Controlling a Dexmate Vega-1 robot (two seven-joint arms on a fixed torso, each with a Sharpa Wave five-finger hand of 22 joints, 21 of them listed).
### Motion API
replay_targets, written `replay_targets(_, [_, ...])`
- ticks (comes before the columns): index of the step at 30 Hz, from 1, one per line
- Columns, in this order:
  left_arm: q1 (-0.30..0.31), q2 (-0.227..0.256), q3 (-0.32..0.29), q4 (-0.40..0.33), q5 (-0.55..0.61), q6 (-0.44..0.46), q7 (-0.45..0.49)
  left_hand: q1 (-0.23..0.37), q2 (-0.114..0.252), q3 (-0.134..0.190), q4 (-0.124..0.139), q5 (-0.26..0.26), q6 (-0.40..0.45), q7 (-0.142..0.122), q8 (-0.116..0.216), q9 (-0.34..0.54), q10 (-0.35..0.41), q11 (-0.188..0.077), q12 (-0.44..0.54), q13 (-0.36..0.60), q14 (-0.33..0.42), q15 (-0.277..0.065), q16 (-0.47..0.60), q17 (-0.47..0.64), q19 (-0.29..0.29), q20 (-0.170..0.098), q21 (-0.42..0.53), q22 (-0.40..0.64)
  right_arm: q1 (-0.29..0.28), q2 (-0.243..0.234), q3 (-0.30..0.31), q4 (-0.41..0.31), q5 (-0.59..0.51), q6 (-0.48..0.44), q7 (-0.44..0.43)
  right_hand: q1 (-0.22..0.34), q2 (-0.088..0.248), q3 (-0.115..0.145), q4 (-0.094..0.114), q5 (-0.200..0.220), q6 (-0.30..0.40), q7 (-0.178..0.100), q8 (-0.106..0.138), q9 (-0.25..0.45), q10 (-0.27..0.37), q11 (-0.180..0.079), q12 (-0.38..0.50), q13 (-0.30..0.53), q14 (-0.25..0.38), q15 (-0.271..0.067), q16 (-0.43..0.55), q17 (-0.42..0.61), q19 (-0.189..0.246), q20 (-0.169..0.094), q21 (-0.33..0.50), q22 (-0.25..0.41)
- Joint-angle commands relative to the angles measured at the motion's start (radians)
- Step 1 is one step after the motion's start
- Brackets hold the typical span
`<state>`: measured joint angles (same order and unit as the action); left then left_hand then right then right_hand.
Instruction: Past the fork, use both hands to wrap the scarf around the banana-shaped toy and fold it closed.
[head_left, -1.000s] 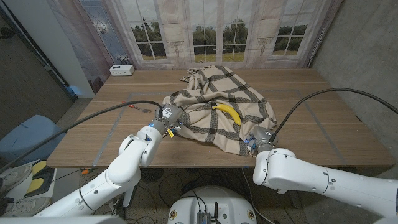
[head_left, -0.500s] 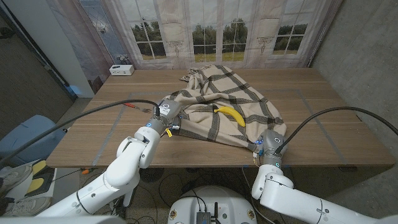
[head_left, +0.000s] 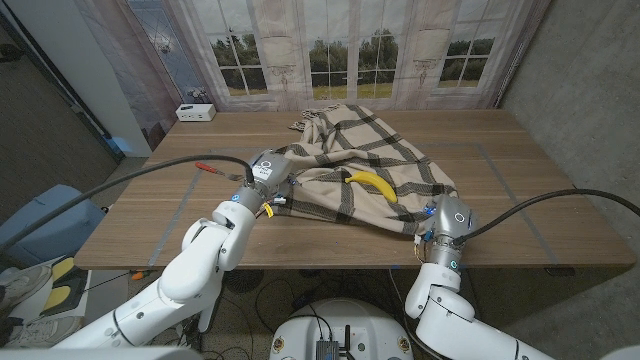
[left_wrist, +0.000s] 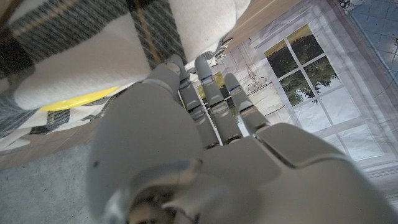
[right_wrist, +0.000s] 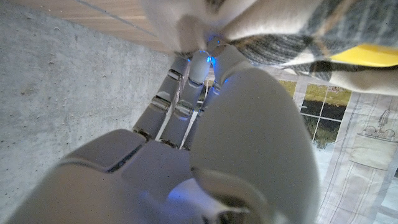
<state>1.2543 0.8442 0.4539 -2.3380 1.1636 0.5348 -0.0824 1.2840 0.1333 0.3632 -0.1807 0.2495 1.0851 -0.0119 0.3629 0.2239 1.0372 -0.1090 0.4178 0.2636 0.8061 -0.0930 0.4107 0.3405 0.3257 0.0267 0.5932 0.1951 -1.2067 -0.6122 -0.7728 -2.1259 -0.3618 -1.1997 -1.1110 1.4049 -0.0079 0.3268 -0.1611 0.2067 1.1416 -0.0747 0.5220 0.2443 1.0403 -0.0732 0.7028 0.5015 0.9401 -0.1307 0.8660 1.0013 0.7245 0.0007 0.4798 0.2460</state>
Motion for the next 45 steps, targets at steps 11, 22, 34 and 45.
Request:
replay_targets(11, [0.086, 0.028, -0.121, -0.12, -0.255, -0.102, 0.133, 0.034, -0.022, -0.01, 0.003, 0.045, 0.03, 0.009, 0.018, 0.007, 0.048, -0.017, 0.111, 0.208, 0.037, -0.148, 0.024, 0.039, 0.049, -0.013, 0.033, 0.004, -0.132, 0.08, 0.143, 0.0, -0.247, 0.144, -0.006, -0.011, -0.005, 0.023, -0.001, -0.011, -0.006, 0.003, 0.013, 0.01, 0.006, -0.014, -0.002, 0.017, 0.016, -0.094, -0.021, 0.014, -0.014, 0.001, 0.014, -0.002])
replay_targets(22, [0.134, 0.037, -0.188, -0.165, -0.351, -0.156, 0.187, 0.046, -0.033, -0.01, 0.005, 0.078, 0.05, 0.031, 0.032, 0.012, 0.053, -0.017, 0.122, 0.231, 0.046, -0.148, 0.025, 0.057, 0.058, -0.013, 0.048, 0.006, -0.184, 0.12, 0.203, 0.003, -0.347, 0.209, -0.006, -0.016, -0.007, 0.034, 0.0, -0.014, -0.01, 0.002, 0.019, 0.014, 0.006, -0.016, -0.004, 0.027, 0.022, -0.094, -0.036, 0.024, -0.019, 0.001, 0.021, -0.004])
replay_targets(34, [0.211, 0.03, -0.33, -0.189, -0.571, -0.332, 0.244, 0.052, -0.039, -0.002, 0.01, 0.117, 0.049, 0.029, 0.045, 0.023, 0.059, -0.018, 0.134, 0.257, 0.053, -0.147, 0.011, 0.063, 0.061, -0.012, 0.06, 0.006, -0.217, 0.177, 0.262, 0.018, -0.463, 0.295, -0.006, -0.02, -0.012, 0.046, -0.002, -0.015, -0.014, 0.001, 0.023, 0.015, 0.007, -0.016, -0.007, 0.038, 0.025, -0.095, -0.051, 0.035, -0.024, 0.002, 0.029, -0.005])
replay_targets(45, [0.241, -0.011, -0.413, -0.175, -0.674, -0.491, 0.276, 0.051, -0.046, 0.004, 0.013, 0.153, 0.049, 0.033, 0.059, 0.035, 0.057, -0.023, 0.144, 0.281, 0.062, -0.147, 0.001, 0.072, 0.06, -0.009, 0.07, 0.007, -0.188, 0.157, 0.259, 0.016, -0.508, 0.336, -0.002, -0.024, -0.015, 0.058, -0.002, -0.015, -0.018, 0.002, 0.027, 0.016, 0.008, -0.016, -0.009, 0.048, 0.028, -0.095, -0.064, 0.046, -0.029, 0.0, 0.036, -0.007])
